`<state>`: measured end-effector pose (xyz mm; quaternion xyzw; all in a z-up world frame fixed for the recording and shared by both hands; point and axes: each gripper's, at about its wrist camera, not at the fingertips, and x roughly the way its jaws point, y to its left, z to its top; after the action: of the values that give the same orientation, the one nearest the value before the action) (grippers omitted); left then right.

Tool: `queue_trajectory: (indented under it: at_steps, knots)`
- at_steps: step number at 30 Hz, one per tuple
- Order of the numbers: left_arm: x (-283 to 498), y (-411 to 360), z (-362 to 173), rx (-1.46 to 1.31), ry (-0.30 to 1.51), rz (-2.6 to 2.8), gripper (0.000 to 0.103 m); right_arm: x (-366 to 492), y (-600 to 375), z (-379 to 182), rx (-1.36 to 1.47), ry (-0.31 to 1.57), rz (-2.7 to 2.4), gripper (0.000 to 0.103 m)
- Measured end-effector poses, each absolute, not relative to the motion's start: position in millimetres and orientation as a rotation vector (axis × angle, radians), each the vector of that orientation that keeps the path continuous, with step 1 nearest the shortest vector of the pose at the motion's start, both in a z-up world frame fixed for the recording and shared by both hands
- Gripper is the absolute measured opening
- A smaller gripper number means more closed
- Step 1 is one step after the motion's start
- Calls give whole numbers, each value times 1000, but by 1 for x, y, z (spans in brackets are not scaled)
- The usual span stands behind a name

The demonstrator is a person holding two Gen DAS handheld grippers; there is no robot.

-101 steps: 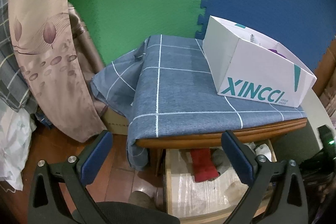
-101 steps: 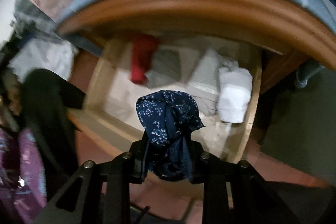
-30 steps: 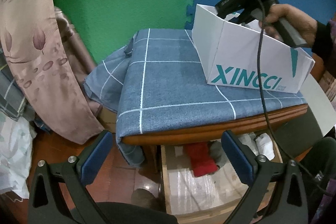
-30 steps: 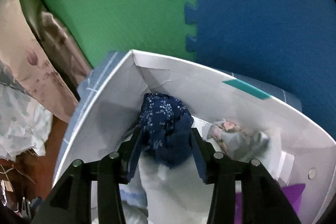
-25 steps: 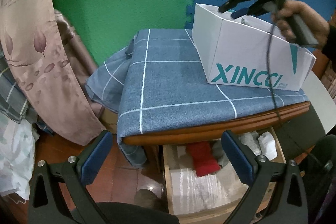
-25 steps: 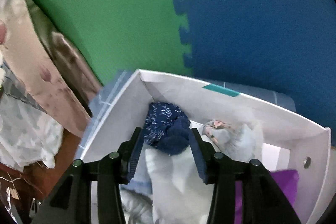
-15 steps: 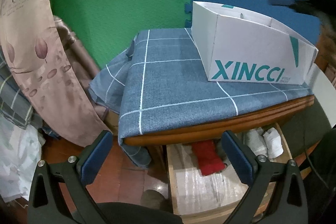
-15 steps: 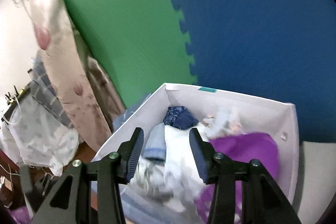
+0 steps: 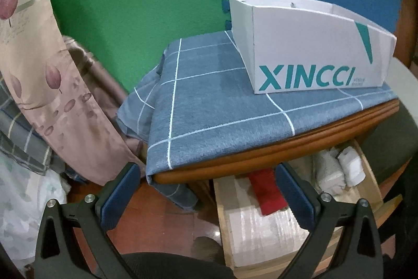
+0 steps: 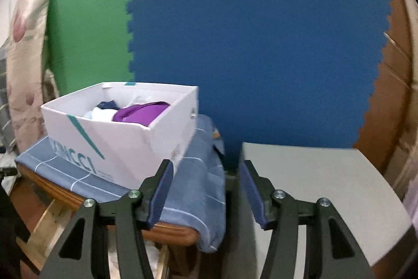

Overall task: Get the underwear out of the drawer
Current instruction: 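Withdraw the open right gripper from the shoebox, then lower the left gripper into the drawer toward the white underwear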

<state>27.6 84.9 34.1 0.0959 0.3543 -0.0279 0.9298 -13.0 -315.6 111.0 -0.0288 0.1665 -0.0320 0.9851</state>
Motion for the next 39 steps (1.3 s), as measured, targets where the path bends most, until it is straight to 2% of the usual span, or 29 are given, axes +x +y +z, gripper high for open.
queue_trajectory:
  at_steps: [2, 3, 5, 15, 26, 30, 33, 39]
  knots:
    - [28, 81, 33, 220, 727, -50, 102, -26, -318, 118, -47, 258, -93, 58]
    - [28, 80, 32, 229, 729, -48, 102, -30, -318, 119, -46, 239, -97, 68]
    - [27, 77, 30, 253, 732, -37, 102, -34, -319, 118, -35, 253, -112, 81]
    - [24, 58, 21, 375, 745, -28, 103, -44, -323, 109, -28, 306, -127, 82]
    - [19, -5, -34, 410, 1005, -239, 102, -48, -386, 94, 307, 346, -105, 82]
    - [23, -18, -49, 343, 1015, -269, 93, -51, -387, 93, 297, 340, -94, 82]
    - [33, -24, -61, 309, 1058, -270, 92, -52, -388, 92, 310, 342, -85, 82]
    - [34, -69, -86, 512, 1079, -347, 85, -57, -398, 90, 353, 332, -71, 82]
